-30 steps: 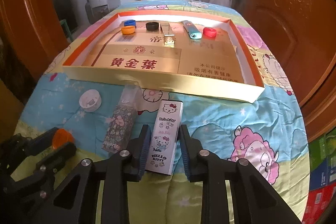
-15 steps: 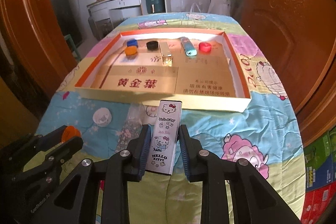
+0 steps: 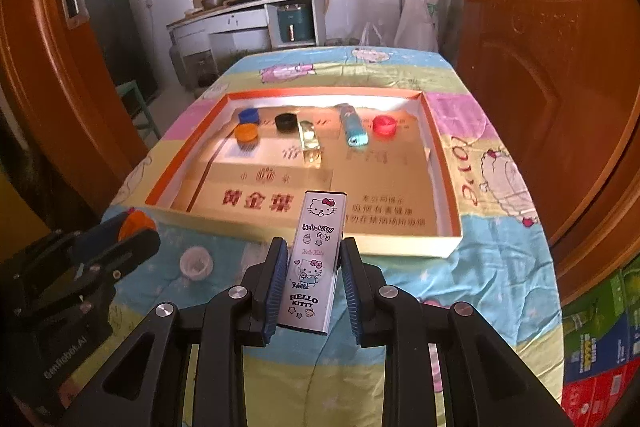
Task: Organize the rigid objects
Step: 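Carry the orange cap and Hello Kitty box over the tray with both grippers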
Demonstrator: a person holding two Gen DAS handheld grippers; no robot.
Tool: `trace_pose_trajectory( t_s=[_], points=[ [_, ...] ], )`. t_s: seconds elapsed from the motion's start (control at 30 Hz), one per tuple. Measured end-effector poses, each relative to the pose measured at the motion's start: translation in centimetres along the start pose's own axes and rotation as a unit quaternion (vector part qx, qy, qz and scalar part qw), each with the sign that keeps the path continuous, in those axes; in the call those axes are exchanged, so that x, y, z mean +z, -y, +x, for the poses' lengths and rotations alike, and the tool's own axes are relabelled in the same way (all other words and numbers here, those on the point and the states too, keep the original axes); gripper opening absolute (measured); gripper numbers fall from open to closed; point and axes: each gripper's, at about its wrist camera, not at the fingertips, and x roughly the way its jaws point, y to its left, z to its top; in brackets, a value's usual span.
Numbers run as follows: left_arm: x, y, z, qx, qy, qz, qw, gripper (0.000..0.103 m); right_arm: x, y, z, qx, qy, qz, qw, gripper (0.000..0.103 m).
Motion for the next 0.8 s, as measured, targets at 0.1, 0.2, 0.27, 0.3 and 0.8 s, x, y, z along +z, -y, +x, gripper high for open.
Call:
trace_pose_trajectory(
  t_s=[0.1,0.2,0.27,0.3,0.8],
  points=[
    [1.1,-0.1,0.3,0.000,0.005,-0.003,1.0000,0.030,0.7,0.3,0.0,-0.001,0.005,0.001,1.000,0.028],
    [2.1,0.0,0.7,-0.001,0.010,-0.007,0.9999,0.030,1.5,0.7,0.0,-0.003,0.010,0.002,1.000,0.028],
    [2.8,0.1,1.0,-0.002,0.012,-0.010,0.9999,0.030,2.0,0.9,0.1,-0.003,0.013,0.004,1.000,0.028],
    [3.0,0.1,1.2,-0.002,0.013,-0.011,0.9999,0.030,2.2,1.1,0.2,-0.004,0.015,0.005,1.000,0.028],
    [6.7,-0.4,5.9,-0.001,-0.001,-0.018,0.9998,0.030,5.1,4.3,3.2,-0.011,0.013,0.026,1.000,0.028]
  ],
)
